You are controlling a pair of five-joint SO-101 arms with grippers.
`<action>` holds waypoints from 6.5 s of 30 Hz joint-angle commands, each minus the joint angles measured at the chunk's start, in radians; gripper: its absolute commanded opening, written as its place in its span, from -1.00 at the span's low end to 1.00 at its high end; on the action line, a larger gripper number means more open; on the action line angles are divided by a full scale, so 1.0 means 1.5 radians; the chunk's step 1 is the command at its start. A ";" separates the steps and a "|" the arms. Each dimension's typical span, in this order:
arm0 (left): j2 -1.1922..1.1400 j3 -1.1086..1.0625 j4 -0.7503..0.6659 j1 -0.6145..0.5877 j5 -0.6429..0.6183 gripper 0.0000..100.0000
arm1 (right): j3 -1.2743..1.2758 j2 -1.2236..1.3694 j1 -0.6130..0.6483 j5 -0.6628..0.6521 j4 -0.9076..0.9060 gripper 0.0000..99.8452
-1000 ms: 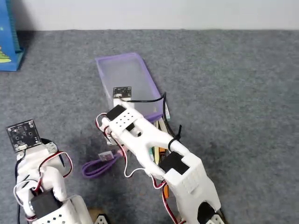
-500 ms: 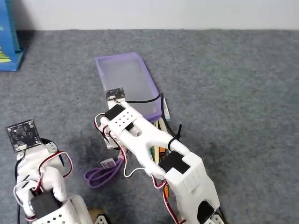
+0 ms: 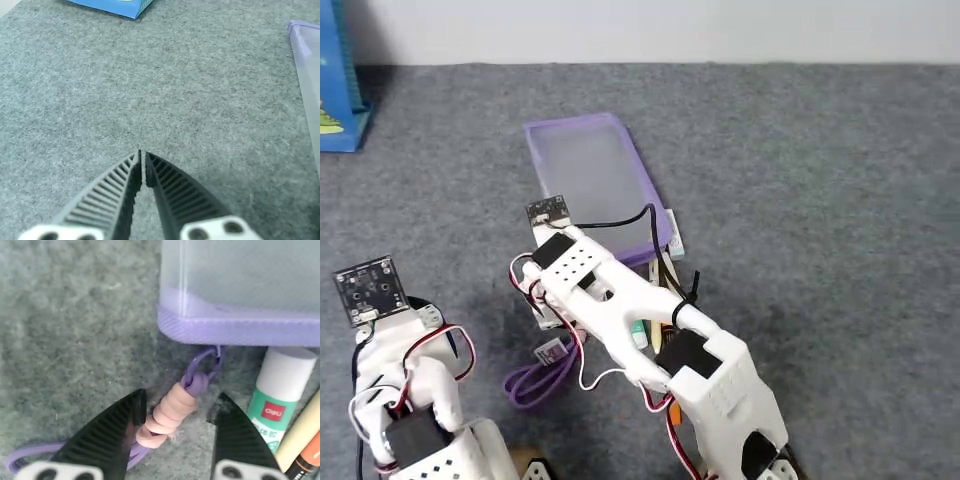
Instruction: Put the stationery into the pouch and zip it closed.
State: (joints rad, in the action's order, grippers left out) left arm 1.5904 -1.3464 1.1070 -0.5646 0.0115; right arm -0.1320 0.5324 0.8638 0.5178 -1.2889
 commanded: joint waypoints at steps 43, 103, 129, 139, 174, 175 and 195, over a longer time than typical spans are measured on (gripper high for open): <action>0.007 0.026 -0.017 0.001 -0.006 -0.97 | -0.045 -0.246 -0.105 -0.214 -0.174 -0.98; 0.006 -0.121 -0.320 0.450 -0.145 -0.54 | -0.046 -0.518 -0.087 -0.309 -0.239 -0.98; 0.007 -0.095 -0.212 0.449 -0.068 -0.98 | -0.044 -0.598 -0.215 -0.337 -0.283 -0.98; 0.007 -0.056 -0.138 0.448 -0.068 -0.98 | -0.044 -0.628 -0.322 -0.373 -0.306 -0.98; -0.019 0.264 0.080 0.372 -0.114 -0.98 | 0.149 -0.583 -0.437 -0.371 -0.208 -0.45; -0.034 0.263 0.080 0.372 -0.111 -0.98 | 0.163 -0.583 -0.436 -0.370 -0.197 -0.45; -0.560 0.407 0.007 0.319 -0.093 -0.77 | 0.228 -0.583 -0.436 -0.369 -0.132 -0.45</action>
State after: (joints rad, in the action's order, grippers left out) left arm 0.8017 -0.8140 1.1623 -0.0783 -0.1312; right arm 0.2179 -0.3376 0.2163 -0.0315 -1.5021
